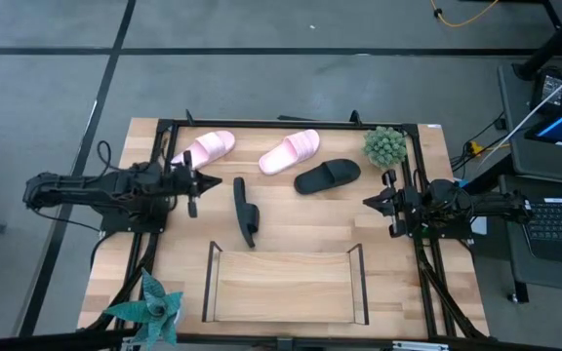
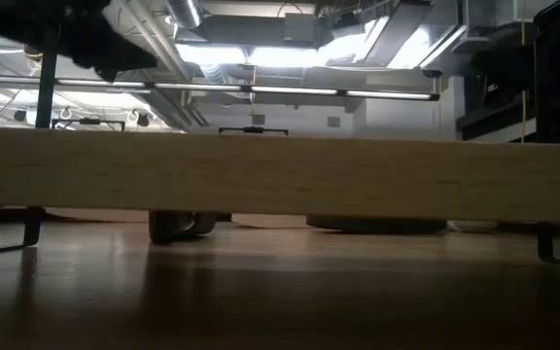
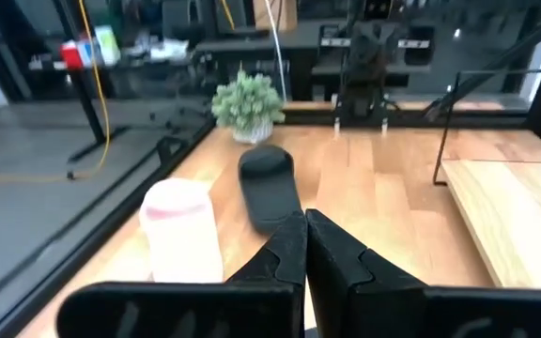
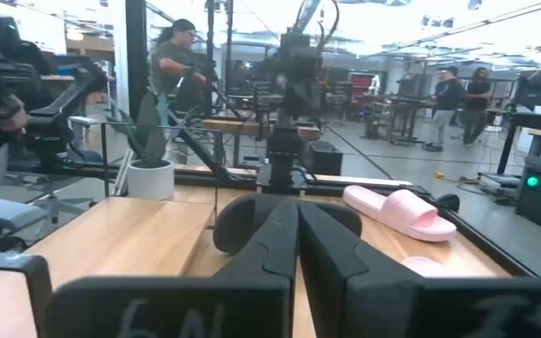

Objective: Pick and place slides into the shelf
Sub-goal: Put the left black slide on the shelf

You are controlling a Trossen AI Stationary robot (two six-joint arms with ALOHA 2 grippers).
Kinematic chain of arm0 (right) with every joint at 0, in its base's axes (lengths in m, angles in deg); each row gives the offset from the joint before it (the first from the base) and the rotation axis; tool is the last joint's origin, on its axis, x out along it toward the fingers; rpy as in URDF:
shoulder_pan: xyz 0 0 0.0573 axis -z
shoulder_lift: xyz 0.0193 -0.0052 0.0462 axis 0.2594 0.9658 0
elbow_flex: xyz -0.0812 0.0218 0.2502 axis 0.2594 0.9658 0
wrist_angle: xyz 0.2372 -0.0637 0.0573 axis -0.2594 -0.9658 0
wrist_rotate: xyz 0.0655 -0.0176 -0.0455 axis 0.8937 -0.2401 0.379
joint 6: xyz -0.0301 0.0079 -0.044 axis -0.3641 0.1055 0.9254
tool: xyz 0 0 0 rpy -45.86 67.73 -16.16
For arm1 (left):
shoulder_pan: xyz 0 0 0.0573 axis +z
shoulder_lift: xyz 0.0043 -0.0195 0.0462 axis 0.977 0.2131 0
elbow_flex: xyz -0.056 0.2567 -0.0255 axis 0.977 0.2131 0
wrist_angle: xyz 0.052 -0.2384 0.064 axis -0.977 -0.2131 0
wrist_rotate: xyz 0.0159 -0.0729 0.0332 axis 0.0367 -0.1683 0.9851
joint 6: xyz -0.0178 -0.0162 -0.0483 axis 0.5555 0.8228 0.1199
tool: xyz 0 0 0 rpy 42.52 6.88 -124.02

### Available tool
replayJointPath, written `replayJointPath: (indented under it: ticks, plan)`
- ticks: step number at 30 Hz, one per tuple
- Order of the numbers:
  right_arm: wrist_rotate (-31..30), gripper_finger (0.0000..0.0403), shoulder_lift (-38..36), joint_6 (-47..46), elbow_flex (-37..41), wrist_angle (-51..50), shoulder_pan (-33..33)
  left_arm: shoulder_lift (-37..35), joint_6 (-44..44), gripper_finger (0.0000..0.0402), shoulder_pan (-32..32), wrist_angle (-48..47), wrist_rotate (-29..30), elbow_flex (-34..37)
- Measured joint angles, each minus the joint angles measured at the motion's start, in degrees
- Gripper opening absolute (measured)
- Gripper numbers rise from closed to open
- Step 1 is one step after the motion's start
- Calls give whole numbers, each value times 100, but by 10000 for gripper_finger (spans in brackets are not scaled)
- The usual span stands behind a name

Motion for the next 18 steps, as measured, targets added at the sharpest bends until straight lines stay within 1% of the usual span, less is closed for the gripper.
replayJointPath:
  ticks: [4, 6, 10, 14, 18]
  plan:
    - [1, 17, 0, 0, -1, -3, 0, 1063, 119, 0, -5, -386, 76, -631]
    - [1, 17, 0, 1, 0, -7, 0, 1613, 36, 0, -36, -685, 86, -1040]
    - [-7, 17, 0, 24, 0, -13, 2, 2491, -175, 0, -149, -1433, 94, -2120]
    - [-7, 17, 0, 12, 0, -38, 2, 3129, -291, 0, -194, -2301, 161, -3030]
    - [-5, 17, 0, 11, 0, -97, 2, 3418, -297, 0, -193, -2575, 166, -3525]
